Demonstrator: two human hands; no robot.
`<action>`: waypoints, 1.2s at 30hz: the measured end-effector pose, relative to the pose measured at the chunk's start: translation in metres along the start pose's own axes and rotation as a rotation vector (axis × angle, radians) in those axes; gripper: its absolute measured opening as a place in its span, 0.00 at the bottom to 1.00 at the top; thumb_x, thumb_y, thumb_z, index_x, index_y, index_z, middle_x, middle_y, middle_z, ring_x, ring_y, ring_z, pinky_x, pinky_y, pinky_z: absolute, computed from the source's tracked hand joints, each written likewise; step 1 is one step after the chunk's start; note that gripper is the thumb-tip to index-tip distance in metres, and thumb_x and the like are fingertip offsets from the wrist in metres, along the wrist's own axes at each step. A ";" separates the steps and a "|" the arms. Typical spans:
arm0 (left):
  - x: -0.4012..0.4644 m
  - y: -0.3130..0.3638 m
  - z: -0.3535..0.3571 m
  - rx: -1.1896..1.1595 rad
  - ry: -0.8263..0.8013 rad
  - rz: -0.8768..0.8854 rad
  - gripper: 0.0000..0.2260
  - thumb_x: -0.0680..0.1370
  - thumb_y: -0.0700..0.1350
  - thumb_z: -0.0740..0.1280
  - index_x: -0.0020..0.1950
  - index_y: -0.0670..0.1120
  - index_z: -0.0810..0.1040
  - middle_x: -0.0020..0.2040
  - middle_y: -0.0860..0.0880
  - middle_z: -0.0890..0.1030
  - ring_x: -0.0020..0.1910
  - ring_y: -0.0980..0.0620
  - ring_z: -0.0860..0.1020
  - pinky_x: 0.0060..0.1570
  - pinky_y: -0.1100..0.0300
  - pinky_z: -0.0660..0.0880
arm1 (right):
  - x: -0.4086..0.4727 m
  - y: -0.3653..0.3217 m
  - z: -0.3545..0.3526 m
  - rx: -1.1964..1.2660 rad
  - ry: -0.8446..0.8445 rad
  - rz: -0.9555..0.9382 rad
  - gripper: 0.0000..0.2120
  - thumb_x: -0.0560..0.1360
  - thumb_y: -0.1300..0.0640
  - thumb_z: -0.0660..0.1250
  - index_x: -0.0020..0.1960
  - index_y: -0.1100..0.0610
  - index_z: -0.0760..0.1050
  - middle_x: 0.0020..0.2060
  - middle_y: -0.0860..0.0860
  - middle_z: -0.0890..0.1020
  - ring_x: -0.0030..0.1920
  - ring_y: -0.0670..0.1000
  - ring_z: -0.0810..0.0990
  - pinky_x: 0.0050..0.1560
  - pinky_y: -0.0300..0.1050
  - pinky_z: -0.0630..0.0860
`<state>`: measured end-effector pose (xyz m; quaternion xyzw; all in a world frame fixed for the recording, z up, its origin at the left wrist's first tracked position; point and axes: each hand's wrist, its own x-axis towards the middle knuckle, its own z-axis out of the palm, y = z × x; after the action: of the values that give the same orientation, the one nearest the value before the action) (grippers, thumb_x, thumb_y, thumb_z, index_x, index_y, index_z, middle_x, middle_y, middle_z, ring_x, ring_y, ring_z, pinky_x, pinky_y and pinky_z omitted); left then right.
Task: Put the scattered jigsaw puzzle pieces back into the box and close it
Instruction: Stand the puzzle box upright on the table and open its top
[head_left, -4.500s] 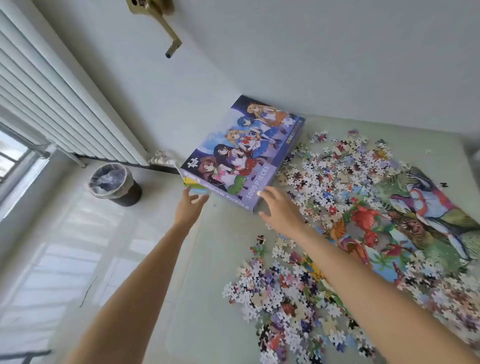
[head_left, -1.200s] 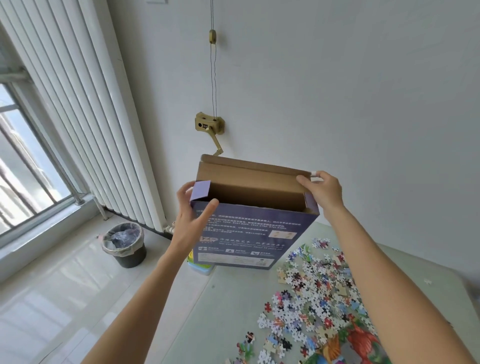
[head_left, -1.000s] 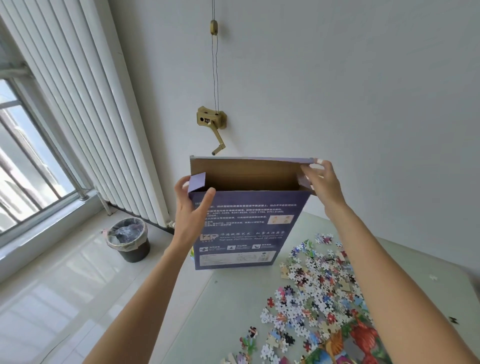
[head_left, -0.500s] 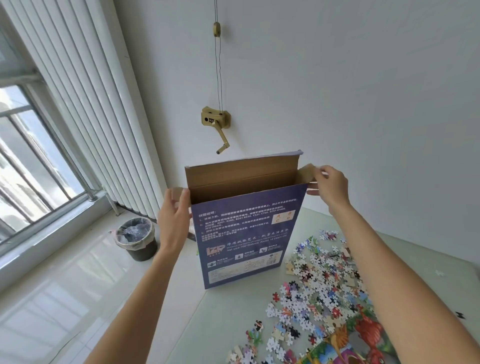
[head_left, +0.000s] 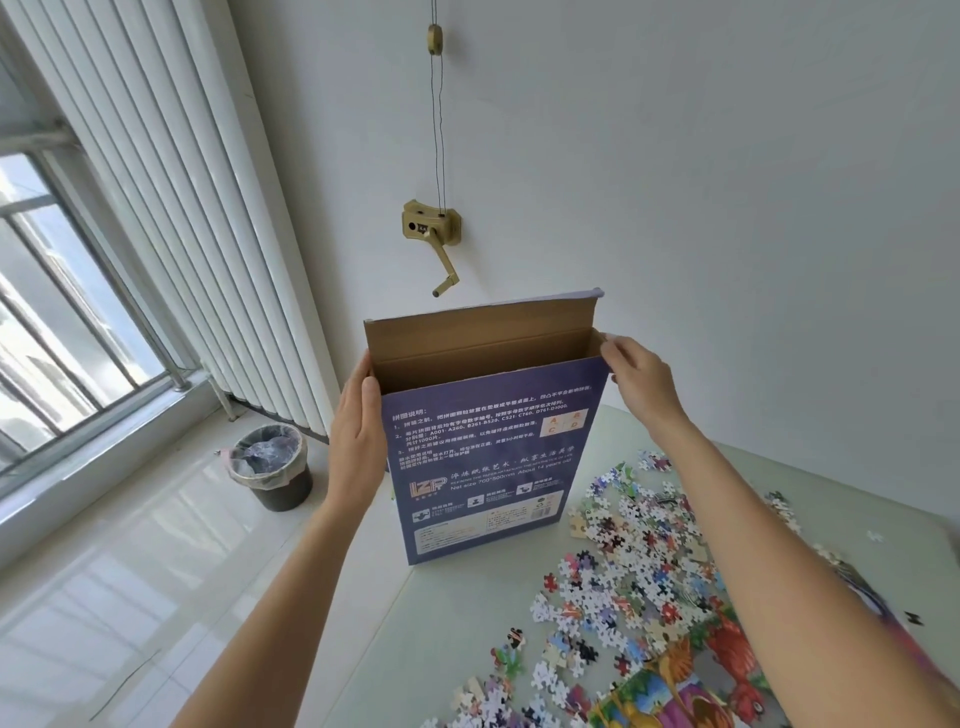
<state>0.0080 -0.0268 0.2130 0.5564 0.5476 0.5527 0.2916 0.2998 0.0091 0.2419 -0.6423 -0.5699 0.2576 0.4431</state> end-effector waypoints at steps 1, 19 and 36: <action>-0.001 0.001 0.001 -0.012 -0.012 -0.010 0.20 0.83 0.52 0.50 0.74 0.51 0.60 0.71 0.54 0.67 0.70 0.59 0.64 0.71 0.52 0.61 | -0.001 -0.001 0.001 0.008 -0.003 0.001 0.17 0.81 0.50 0.54 0.65 0.57 0.70 0.59 0.52 0.77 0.51 0.45 0.74 0.37 0.29 0.69; 0.005 0.024 -0.011 0.041 0.111 0.060 0.32 0.74 0.48 0.70 0.73 0.55 0.57 0.73 0.52 0.60 0.64 0.59 0.65 0.61 0.60 0.67 | -0.004 -0.024 -0.011 -0.445 0.159 -0.245 0.17 0.79 0.51 0.58 0.66 0.56 0.69 0.67 0.54 0.70 0.67 0.55 0.66 0.64 0.54 0.65; 0.014 0.025 -0.012 -0.011 -0.017 -0.114 0.39 0.73 0.46 0.71 0.76 0.53 0.50 0.74 0.49 0.60 0.59 0.58 0.66 0.35 0.79 0.67 | 0.027 -0.061 0.036 -0.923 -0.331 -0.355 0.26 0.80 0.40 0.40 0.70 0.47 0.65 0.69 0.47 0.69 0.71 0.50 0.64 0.73 0.62 0.44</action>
<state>0.0012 -0.0230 0.2424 0.5272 0.5729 0.5335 0.3305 0.2453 0.0423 0.2822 -0.6150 -0.7866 -0.0016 0.0546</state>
